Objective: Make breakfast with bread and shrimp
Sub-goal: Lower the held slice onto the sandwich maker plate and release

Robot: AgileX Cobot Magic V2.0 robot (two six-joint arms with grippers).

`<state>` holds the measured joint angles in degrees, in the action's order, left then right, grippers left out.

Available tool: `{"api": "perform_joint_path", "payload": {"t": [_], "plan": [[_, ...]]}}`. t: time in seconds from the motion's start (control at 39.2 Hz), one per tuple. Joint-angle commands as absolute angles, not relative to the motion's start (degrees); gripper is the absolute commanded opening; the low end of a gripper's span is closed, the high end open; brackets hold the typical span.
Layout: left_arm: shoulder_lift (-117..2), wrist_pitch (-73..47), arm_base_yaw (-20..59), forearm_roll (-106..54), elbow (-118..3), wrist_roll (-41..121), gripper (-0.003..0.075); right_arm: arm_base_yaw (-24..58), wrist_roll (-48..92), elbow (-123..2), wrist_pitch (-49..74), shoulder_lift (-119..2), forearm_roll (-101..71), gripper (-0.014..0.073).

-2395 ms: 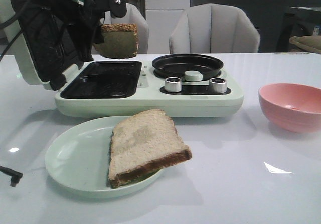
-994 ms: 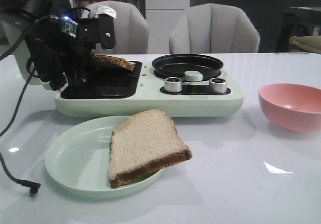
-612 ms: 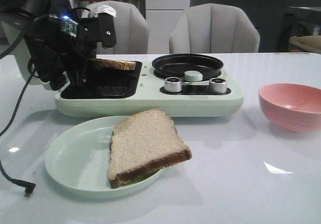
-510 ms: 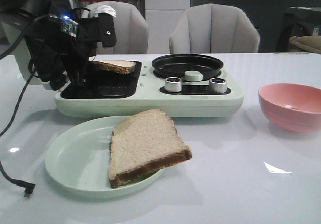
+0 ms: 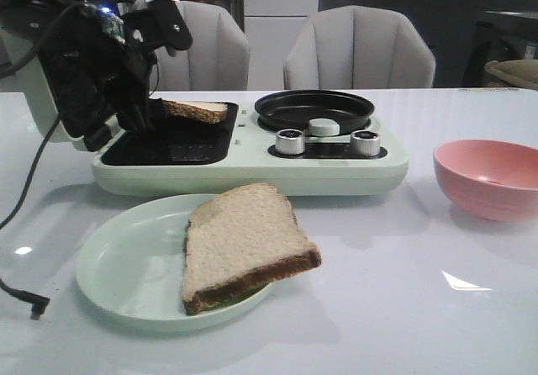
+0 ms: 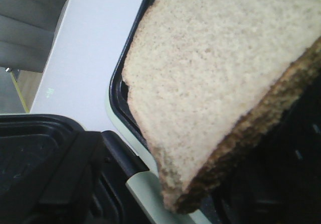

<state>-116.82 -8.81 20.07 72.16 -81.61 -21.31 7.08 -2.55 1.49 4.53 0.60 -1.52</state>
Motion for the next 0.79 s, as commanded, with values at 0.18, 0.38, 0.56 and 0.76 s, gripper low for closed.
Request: {"api": "perform_joint_path", "payload": {"t": [0.18, 0.38, 0.56, 0.76], "plan": [[-110.44, -12.82, 21.31, 56.12, -83.01, -7.22, 0.0533, 6.73, -2.36, 0.58, -0.80, 1.81, -1.17, 0.0157], [-110.40, -15.71, 21.69, 49.34, -83.01, -1.87, 0.0533, 6.73, -2.36, 0.58, -0.80, 1.81, -1.17, 0.0157], [-110.28, -17.70, 21.69, 46.08, -83.13, -1.12, 0.0533, 6.73, -2.36, 0.58, -0.80, 1.81, -1.17, 0.0157], [-109.08, -21.94, 22.39, 36.68, -83.13, 6.36, 0.0533, 6.73, -2.36, 0.58, -0.80, 1.81, -1.17, 0.0157]]}}
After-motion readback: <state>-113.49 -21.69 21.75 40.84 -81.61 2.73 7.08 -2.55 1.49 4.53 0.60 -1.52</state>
